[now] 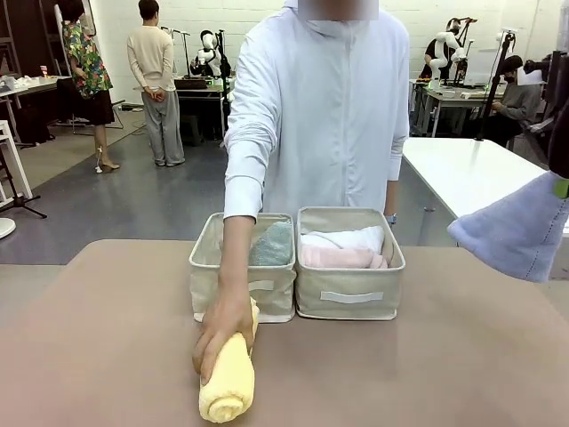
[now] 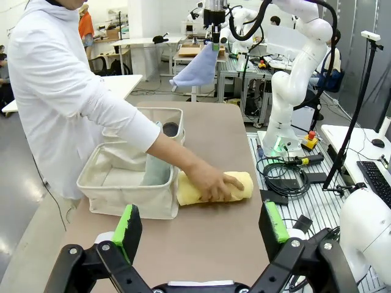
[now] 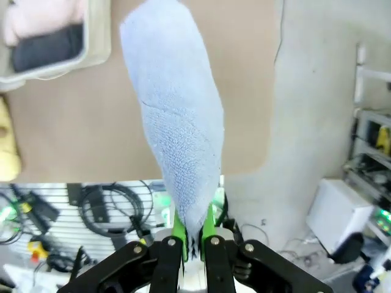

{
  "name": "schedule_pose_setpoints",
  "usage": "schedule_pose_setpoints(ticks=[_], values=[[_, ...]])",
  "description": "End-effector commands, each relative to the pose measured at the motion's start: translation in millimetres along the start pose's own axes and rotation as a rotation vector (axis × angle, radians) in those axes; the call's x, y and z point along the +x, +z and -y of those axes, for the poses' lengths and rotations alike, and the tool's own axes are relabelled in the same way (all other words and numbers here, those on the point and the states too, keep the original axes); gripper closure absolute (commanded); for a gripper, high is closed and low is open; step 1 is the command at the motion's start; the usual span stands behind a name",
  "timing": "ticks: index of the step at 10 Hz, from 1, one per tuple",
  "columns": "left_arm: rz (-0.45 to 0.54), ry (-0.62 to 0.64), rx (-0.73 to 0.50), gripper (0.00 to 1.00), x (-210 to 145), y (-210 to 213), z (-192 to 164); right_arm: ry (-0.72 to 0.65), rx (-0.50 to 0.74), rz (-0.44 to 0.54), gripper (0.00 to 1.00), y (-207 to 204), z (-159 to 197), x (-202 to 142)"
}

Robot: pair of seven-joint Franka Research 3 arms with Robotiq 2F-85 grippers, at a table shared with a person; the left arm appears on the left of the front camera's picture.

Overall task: Sort the towels based on their folding style.
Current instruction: Pick up another triangle-folded towel from the table and place it in the left Fabric basket.

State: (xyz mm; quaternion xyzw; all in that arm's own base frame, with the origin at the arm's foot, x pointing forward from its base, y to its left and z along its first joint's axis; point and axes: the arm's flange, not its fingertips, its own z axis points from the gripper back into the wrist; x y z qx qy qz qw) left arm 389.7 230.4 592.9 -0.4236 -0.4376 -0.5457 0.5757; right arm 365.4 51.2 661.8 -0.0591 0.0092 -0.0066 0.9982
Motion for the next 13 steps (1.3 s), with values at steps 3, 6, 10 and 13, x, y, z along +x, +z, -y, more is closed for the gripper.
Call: schedule_pose_setpoints(ticks=[3,6,10,13], values=[[0.015,-0.021,0.005,0.0,1,0,3,0.018,-0.037,-0.002,1.0,7,-8,3],[0.015,-0.021,0.005,0.0,1,0,3,0.021,-0.023,0.002,0.89,2,-12,1],[0.015,-0.021,0.005,0.0,1,0,3,0.536,-0.151,0.31,0.89,54,-65,-36],[0.015,-0.021,0.005,0.0,1,0,3,0.397,-0.228,0.28,0.89,54,-27,-78]])
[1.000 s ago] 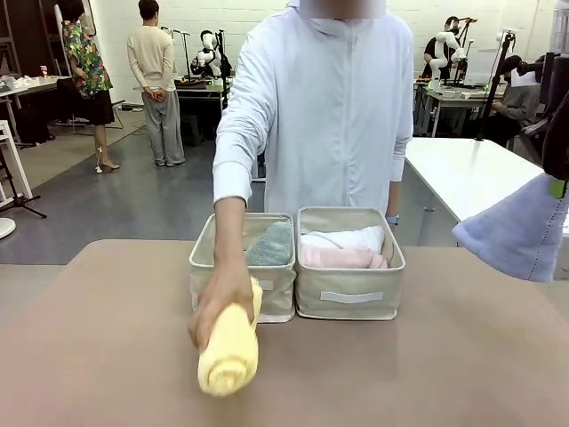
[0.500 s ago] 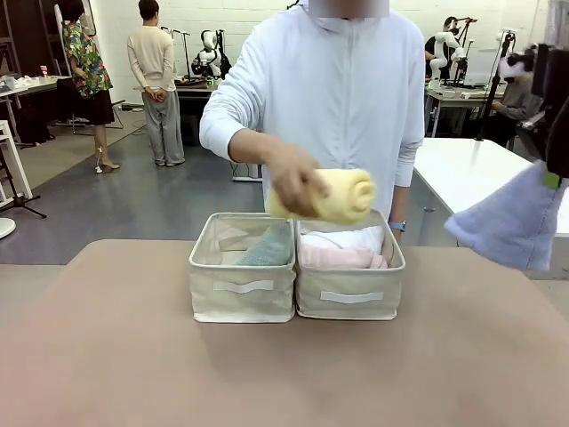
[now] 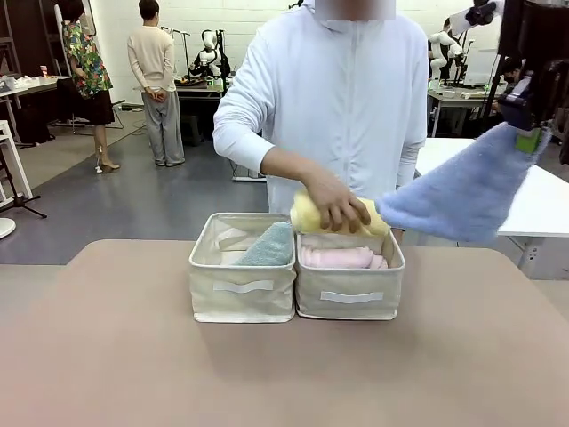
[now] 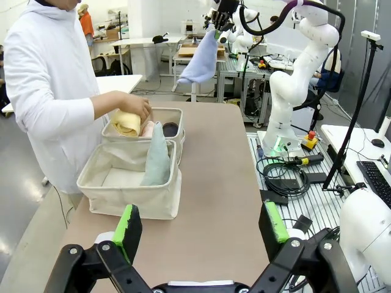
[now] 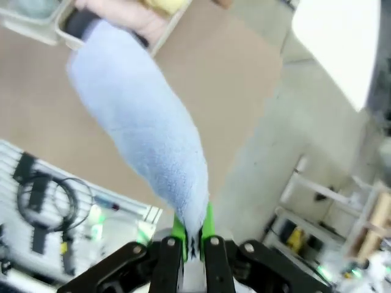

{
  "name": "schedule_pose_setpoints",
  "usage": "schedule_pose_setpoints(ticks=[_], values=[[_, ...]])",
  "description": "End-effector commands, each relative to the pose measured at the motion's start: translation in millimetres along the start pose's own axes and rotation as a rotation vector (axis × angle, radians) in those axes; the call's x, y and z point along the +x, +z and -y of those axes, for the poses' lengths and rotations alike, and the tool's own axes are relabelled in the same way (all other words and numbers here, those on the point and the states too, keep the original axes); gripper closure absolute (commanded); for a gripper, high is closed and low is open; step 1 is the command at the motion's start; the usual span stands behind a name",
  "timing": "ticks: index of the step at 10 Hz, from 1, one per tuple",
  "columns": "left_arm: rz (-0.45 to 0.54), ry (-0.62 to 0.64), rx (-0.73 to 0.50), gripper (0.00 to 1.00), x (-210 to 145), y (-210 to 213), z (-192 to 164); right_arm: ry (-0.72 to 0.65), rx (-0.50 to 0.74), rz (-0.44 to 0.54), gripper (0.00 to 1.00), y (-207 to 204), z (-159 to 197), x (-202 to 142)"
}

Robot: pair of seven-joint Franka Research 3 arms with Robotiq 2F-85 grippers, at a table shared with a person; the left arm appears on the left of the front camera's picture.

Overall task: Sort the towels based on their folding style.
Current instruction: Pick up another triangle-folded towel from the table and place it in the left Fabric basket.

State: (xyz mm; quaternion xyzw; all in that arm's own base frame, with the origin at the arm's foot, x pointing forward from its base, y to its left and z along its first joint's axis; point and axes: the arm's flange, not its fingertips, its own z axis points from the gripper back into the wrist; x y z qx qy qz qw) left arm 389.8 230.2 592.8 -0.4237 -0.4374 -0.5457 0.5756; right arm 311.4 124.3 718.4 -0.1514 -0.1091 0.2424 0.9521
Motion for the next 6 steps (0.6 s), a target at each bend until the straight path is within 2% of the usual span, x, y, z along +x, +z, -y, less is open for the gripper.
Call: schedule_pose_setpoints(ticks=[1,2,6], values=[[0.015,-0.022,0.006,0.0,1,0,3,-0.181,-0.016,0.06,0.89,-9,33,-82],[0.015,-0.022,0.006,0.0,1,0,3,-0.227,-0.022,0.096,0.89,-7,31,-106],[0.015,-0.022,0.006,0.0,1,0,3,-0.215,-0.042,0.086,0.89,-5,25,-103]])
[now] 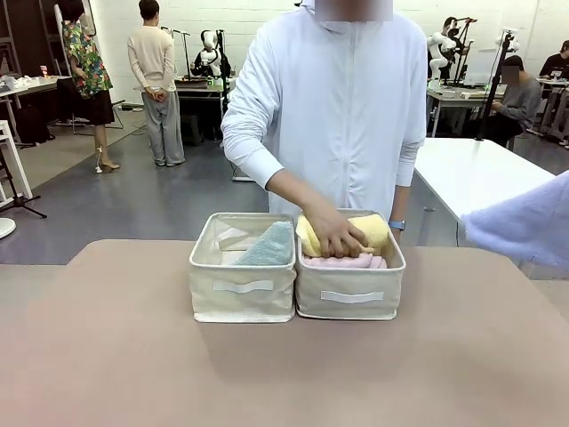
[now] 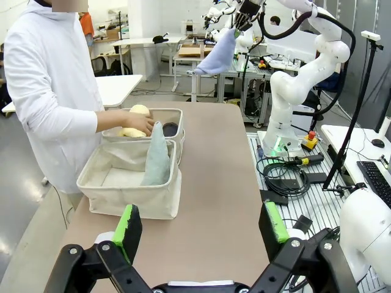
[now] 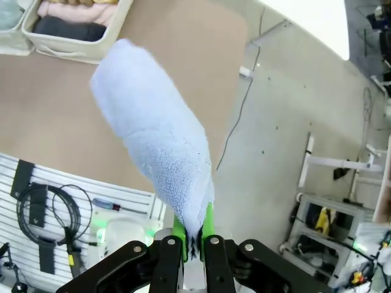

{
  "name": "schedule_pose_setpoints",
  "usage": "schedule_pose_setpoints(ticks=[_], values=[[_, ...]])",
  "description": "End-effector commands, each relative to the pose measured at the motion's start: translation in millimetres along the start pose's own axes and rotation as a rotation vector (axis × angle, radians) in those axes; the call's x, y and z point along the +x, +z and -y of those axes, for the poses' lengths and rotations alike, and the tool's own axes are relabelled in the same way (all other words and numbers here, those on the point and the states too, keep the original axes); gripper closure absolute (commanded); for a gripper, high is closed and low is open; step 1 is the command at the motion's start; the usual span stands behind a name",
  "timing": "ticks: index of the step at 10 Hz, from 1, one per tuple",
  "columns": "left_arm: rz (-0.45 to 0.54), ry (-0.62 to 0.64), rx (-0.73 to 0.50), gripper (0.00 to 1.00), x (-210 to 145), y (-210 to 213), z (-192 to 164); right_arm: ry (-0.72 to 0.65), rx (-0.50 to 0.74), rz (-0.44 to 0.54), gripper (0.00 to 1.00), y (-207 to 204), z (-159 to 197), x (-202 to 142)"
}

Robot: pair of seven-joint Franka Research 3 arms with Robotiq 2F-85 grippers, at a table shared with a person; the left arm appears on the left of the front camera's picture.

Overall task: Sort the towels based on their folding style.
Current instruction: Pick up another triangle-folded towel from the table and place it in the left Fabric basket.

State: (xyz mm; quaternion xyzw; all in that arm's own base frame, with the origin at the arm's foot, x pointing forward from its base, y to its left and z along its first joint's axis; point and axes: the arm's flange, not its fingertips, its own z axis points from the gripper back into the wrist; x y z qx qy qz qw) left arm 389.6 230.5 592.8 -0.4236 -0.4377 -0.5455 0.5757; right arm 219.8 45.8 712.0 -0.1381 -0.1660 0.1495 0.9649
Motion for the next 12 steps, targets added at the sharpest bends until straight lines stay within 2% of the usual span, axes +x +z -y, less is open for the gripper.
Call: schedule_pose_setpoints(ticks=[1,5,6,9,10,12], values=[[0.015,-0.022,0.005,0.0,1,0,3,-0.009,-0.021,0.001,0.89,-9,-1,15],[0.015,-0.022,0.005,0.0,1,0,3,0.025,-0.01,0.006,0.89,-13,0,25],[0.015,-0.022,0.005,0.0,1,0,3,0.062,-0.008,0.003,0.89,-13,-7,43],[0.015,-0.022,0.005,0.0,1,0,3,0.25,-0.083,-0.102,0.89,-10,-47,126],[0.015,-0.022,0.005,0.0,1,0,3,0.29,-0.08,-0.136,0.89,-9,-61,156],[0.015,-0.022,0.005,0.0,1,0,3,0.319,-0.071,-0.153,0.89,-9,-80,191]])
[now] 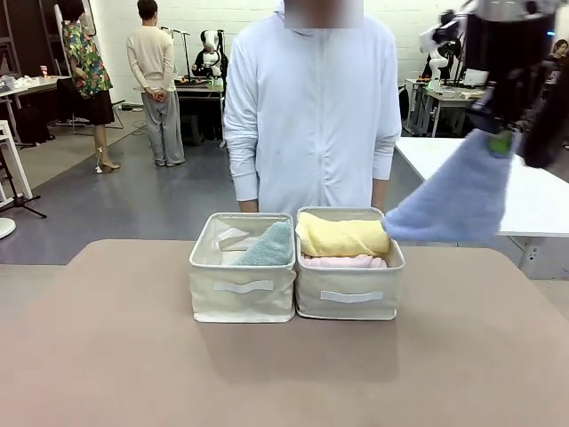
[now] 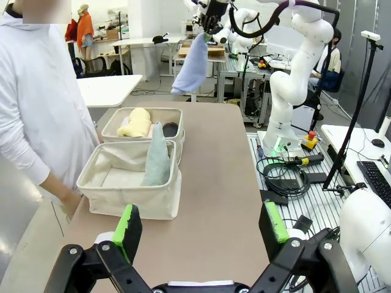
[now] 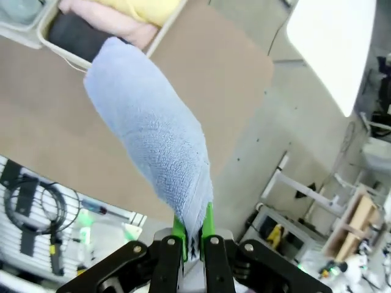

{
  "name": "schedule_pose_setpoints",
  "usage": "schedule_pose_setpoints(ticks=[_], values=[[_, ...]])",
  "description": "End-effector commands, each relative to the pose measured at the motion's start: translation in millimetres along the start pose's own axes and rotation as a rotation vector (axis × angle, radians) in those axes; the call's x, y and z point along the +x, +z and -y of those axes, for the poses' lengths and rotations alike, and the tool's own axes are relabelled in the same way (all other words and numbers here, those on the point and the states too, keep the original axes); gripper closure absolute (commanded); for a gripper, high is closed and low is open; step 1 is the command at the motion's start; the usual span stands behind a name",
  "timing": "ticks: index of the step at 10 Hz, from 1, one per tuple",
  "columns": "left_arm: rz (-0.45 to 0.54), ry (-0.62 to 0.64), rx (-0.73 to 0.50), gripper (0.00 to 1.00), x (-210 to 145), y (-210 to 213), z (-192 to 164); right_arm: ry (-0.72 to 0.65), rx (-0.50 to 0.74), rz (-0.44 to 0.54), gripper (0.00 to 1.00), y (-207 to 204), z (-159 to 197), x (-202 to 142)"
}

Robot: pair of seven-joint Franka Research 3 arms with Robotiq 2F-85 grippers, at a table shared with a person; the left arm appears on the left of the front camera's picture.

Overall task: Sort the towels based on their folding style.
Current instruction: Pick up another triangle-folded towel from the table and place it in the left Fabric basket.

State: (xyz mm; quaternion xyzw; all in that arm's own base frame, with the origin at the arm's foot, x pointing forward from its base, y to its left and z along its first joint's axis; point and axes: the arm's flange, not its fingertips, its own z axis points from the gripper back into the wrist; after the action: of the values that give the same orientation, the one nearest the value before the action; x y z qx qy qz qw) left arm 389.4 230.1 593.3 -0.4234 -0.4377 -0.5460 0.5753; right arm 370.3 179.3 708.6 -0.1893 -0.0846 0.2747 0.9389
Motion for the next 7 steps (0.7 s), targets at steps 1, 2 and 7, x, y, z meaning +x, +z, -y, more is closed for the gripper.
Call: schedule_pose_setpoints(ticks=[1,2,7], values=[[0.015,-0.02,0.005,0.0,0,0,3,0.029,-0.033,-0.033,0.89,21,9,10],[0.015,-0.02,0.005,0.0,0,0,3,-0.03,-0.001,-0.082,0.89,16,17,-6],[0.015,-0.02,0.005,0.0,0,0,3,0.012,-0.003,-0.013,0.89,5,1,14]])
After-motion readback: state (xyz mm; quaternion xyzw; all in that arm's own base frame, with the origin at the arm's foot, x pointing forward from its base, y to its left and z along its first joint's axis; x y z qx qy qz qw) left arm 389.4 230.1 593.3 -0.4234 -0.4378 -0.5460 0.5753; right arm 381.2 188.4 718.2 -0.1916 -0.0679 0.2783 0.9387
